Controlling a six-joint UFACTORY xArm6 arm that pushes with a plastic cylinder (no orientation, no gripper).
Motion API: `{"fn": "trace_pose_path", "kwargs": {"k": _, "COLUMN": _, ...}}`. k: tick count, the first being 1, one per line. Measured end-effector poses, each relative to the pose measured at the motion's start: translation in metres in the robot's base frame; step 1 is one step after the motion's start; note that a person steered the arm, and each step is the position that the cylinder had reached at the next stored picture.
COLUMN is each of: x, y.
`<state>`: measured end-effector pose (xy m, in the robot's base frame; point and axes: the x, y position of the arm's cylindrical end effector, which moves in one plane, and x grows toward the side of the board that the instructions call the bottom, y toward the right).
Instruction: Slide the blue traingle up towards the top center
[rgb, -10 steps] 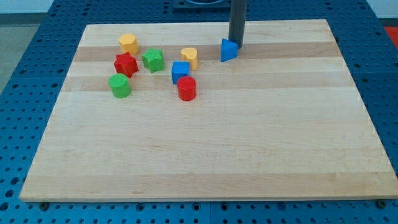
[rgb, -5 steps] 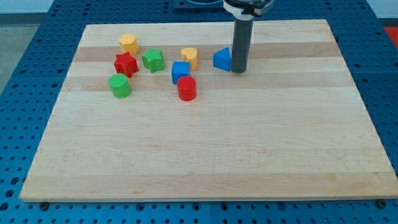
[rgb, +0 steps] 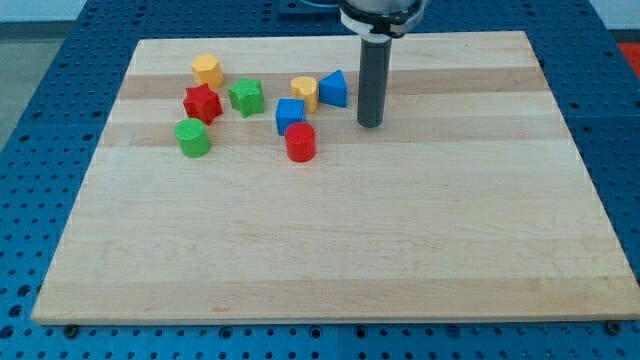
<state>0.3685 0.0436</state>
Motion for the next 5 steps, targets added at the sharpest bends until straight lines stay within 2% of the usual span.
{"fn": "trace_pose_path", "kwargs": {"k": 5, "x": -0.054, "y": -0.022}}
